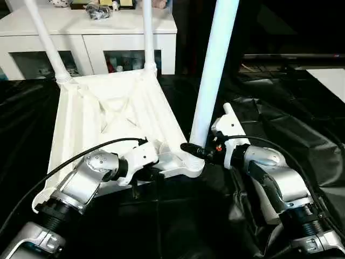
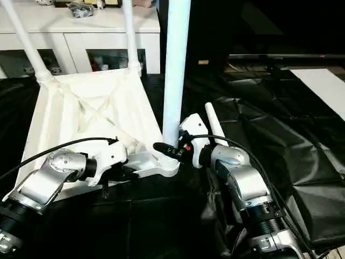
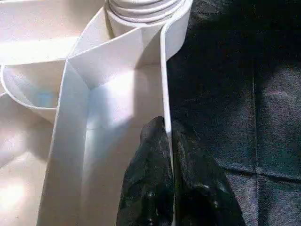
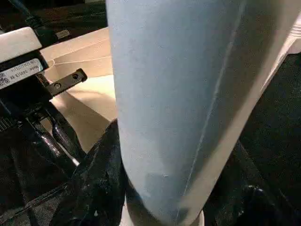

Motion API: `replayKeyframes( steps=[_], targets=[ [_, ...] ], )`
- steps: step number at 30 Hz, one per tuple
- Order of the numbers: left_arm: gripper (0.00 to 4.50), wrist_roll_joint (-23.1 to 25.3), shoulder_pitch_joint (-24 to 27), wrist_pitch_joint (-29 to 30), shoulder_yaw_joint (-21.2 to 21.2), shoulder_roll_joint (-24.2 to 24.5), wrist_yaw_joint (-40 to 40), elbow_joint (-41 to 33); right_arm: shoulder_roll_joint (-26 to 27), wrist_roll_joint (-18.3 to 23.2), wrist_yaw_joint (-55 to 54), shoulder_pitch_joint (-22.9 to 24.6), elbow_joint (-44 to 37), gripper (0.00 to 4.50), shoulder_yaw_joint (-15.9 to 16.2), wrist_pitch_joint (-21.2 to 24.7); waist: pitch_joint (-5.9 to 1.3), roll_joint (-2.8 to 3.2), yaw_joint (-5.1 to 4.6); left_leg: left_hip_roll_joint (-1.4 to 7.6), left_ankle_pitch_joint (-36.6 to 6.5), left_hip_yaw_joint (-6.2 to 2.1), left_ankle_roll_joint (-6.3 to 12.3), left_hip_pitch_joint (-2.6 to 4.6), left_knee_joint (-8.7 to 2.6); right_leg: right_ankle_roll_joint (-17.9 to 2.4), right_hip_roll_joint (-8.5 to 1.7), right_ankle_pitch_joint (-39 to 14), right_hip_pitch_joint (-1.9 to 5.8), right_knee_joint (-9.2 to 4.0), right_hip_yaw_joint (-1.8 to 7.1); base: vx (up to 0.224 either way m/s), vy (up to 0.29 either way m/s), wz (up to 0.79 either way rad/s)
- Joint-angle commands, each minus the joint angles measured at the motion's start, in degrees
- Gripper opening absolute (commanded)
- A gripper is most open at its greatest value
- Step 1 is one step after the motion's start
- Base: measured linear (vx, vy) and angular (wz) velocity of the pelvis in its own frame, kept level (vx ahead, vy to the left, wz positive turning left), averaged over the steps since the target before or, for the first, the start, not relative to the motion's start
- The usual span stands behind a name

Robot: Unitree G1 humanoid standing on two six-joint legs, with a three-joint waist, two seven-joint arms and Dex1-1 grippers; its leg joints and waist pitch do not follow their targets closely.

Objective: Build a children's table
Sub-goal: Rotate leg to tighten

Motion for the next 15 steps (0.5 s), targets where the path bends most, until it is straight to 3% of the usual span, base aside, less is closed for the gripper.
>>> replayKeyframes(
  steps=[1, 7, 9, 10, 11, 12, 15],
  targets=[
    [0.0, 2.8, 0.8, 1.5, -2.3, 0.8, -0.5, 2.4, -0.4, -3.4, -2.0, 2.8, 6.3, 1.83, 1.8, 2.4, -1.03, 0.36, 0.33, 3.79, -20.3, -1.89, -1.2, 0.65, -4.84, -10.1, -5.13, -17.8, 0.37, -6.0, 3.19, 0.0, 0.0, 0.0],
    [0.0, 0.6, 0.1, 6.3, 0.6, -3.0, 4.3, 2.2, 3.5, -5.4, -13.3, 3.1, 10.1, 1.83, -2.3, -0.8, -0.4, 0.48, -0.13, 3.73, -25.5, -2.39, -3.17, 0.8, -5.24, -8.1, -5.42, -27.6, -0.4, -6.8, 3.16, 0.0, 0.0, 0.0],
    [0.0, 0.1, 0.1, 8.9, 1.5, -5.1, 7.1, 1.7, 4.8, -6.0, -17.0, 3.3, 11.2, 1.83, -3.4, -1.4, -0.05, 0.4, -0.36, 3.6, -30.0, -2.83, -3.89, 1.56, -5.21, -6.0, -5.58, -35.0, -0.93, -7.6, 2.89, -0.026, 0.01, -0.06],
    [0.0, -0.3, 0.2, 10.3, 1.9, -6.3, 8.3, 1.4, 5.3, -6.1, -18.5, 3.3, 11.6, 1.83, -3.9, -1.4, -0.21, 0.38, -0.56, 3.54, -30.2, -3.25, -3.93, 1.23, -5.5, -5.0, -5.69, -35.9, -0.38, -7.7, 2.64, -0.032, 0.037, -0.19],
    [0.0, -0.5, 0.1, 13.5, 2.5, -9.5, 11.4, 1.1, 6.8, -6.5, -21.9, 3.1, 13.1, 1.83, -4.7, -1.9, -0.29, 0.42, -0.73, 3.63, -29.6, -3.32, -4.0, 0.92, -5.86, -4.7, -5.58, -34.4, -0.14, -7.67, 2.62, -0.032, 0.037, -0.19],
    [0.0, -0.4, 0.0, 14.3, 2.6, -10.5, 12.6, 1.2, 7.2, -6.6, -22.9, 2.9, 13.7, 1.83, -4.8, -2.1, -0.36, 0.69, -0.72, 3.64, -29.8, -3.4, -4.19, 1.09, -5.94, -5.1, -5.47, -32.3, -0.28, -7.71, 2.52, -0.022, 0.043, -0.18],
    [0.0, 1.5, -0.6, 16.9, 1.5, -13.6, 16.1, 2.2, 9.1, -6.6, -25.8, 1.8, 16.4, 1.83, -5.3, -2.3, -0.39, 0.61, -0.86, 3.6, -30.0, -3.2, -3.93, 1.23, -6.07, -6.4, -5.13, -27.1, -0.44, -7.69, 2.7, 0.0, 0.0, 0.0]
  ],
)
